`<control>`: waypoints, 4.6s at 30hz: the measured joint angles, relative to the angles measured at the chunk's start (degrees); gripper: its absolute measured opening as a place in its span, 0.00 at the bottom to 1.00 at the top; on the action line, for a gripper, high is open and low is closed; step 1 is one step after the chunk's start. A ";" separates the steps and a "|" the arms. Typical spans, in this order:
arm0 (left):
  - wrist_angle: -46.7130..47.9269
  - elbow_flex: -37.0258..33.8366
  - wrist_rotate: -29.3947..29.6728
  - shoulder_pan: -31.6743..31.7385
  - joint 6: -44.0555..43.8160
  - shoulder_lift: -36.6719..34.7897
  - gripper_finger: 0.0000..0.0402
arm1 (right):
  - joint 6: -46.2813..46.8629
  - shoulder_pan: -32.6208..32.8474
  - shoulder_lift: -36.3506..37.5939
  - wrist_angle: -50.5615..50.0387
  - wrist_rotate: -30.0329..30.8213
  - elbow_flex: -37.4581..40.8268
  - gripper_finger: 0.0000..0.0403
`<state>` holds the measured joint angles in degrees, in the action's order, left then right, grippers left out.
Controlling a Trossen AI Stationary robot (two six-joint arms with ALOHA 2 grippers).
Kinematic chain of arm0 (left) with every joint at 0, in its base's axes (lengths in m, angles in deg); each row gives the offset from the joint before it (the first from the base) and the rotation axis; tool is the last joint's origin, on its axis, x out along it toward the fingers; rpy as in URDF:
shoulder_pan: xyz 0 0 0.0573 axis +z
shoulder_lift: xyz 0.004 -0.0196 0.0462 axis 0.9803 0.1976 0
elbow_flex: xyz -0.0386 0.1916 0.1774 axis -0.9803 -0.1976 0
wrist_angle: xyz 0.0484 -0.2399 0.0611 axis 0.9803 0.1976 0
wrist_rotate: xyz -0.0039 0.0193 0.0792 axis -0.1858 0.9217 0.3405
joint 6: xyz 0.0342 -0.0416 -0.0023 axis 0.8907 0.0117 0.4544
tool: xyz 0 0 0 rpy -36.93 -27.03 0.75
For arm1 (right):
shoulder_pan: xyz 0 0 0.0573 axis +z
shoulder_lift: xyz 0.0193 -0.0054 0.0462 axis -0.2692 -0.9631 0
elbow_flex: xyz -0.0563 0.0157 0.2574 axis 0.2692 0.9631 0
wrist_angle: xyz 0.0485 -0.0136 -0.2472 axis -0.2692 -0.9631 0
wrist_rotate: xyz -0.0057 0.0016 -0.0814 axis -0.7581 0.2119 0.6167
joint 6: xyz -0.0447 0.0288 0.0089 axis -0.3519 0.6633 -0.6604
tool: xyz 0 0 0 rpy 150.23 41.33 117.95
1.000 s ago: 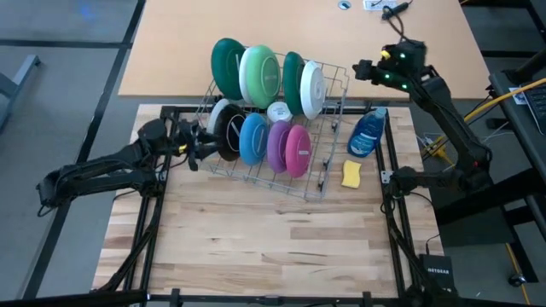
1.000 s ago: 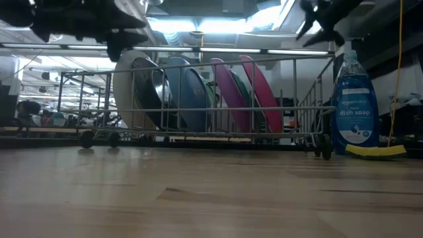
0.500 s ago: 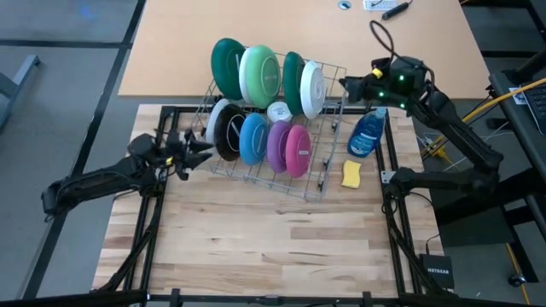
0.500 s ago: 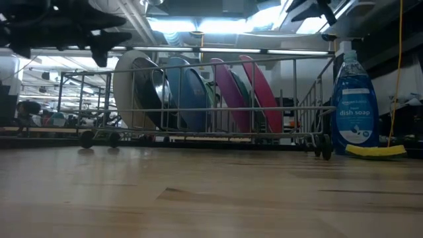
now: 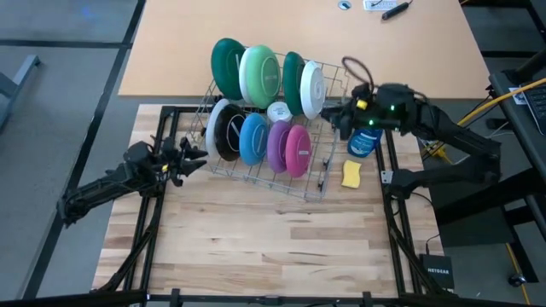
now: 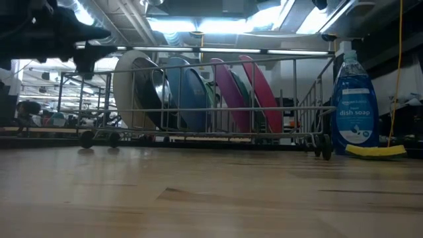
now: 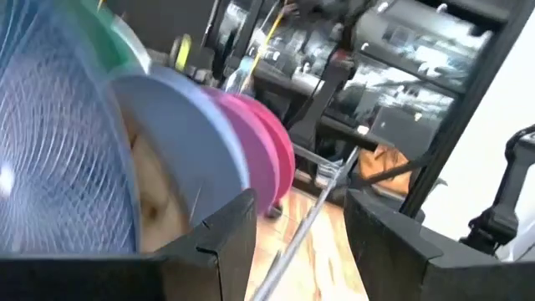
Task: Sort dishes
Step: Return to Home Position
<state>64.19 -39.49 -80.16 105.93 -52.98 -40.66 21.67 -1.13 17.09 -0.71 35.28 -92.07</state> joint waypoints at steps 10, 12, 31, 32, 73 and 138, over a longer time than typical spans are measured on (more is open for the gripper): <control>3.41 -0.02 0.45 0.02 4.93 -0.77 0.42 | 3.46 16.26 0.02 -0.27 10.60 7.30 0.41; 3.84 -0.02 0.44 0.02 6.15 -0.77 0.42 | 5.88 18.45 0.01 0.88 10.68 10.68 0.41; 4.98 0.11 1.09 0.04 5.47 -0.77 0.42 | 18.61 28.73 -0.02 10.35 18.63 30.43 0.41; 5.10 0.11 1.10 0.04 6.31 -0.77 0.42 | 18.64 28.73 -0.02 9.72 18.63 30.79 0.41; 5.09 0.04 1.31 0.09 8.26 -0.72 0.42 | -2.85 28.73 14.91 17.18 0.80 43.29 0.41; 5.09 0.02 1.28 0.09 8.26 -0.72 0.42 | -2.53 28.72 56.89 3.39 -2.35 55.41 0.41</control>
<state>69.28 -39.47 -78.88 106.02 -44.72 -41.38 19.13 27.60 73.98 2.67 32.93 -36.66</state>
